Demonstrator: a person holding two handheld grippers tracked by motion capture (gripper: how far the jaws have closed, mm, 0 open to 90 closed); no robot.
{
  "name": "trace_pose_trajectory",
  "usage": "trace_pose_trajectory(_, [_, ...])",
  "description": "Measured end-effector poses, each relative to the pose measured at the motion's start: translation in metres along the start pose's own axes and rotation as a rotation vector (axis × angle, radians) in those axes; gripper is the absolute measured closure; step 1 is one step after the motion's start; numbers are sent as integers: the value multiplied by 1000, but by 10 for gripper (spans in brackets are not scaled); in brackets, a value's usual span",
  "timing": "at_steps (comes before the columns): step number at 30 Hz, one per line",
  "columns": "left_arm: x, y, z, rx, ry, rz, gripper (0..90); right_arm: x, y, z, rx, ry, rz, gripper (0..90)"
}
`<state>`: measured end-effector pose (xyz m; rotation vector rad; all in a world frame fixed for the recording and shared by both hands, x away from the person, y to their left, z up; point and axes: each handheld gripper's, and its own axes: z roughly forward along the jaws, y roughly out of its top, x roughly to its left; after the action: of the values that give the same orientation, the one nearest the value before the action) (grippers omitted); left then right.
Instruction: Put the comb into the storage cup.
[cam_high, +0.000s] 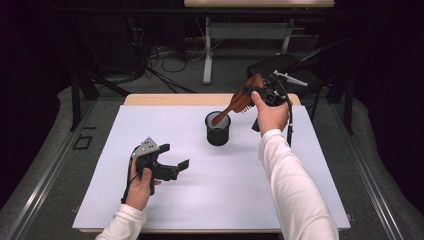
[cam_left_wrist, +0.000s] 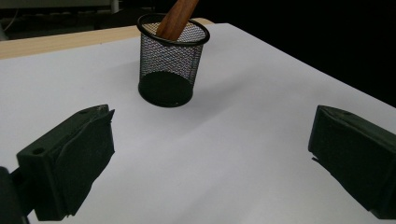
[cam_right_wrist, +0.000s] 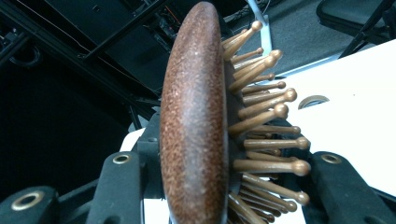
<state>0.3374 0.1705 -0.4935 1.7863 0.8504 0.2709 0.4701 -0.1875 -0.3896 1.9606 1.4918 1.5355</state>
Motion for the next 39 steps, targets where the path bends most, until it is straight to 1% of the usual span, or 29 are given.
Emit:
trace_pose_trajectory(4, [0,0,0,0,1,1,4,-1,-3,4,1,-6,2,491])
trace_pose_trajectory(8, [0,0,0,1,1,1,4,-3,-7,8,7,-17,-10,491])
trace_pose_trajectory(14, [1,0,0,-2,-1,-3,4,-4,-14,14,15,-22,-7,491])
trace_pose_trajectory(16, [1,0,0,0,-1,-1,4,-3,-15,16,22,-28,-21,491])
trace_pose_trajectory(22, [1,0,0,0,-2,-2,4,-3,-20,20,26,-28,-25,491])
trace_pose_trajectory(23, [1,0,0,-2,-1,-3,4,-4,-20,21,26,-31,-33,491])
trace_pose_trajectory(24, [1,0,0,1,-2,-2,4,-3,-21,22,30,-31,-28,491])
trace_pose_trajectory(25, [1,0,0,-1,-1,-2,4,-4,-22,23,29,-30,-37,491])
trace_pose_trajectory(28, [1,0,0,1,-1,-2,4,-3,-24,25,33,-32,-27,491])
trace_pose_trajectory(39, [2,0,0,1,1,-4,4,-5,-30,31,39,-37,-31,490])
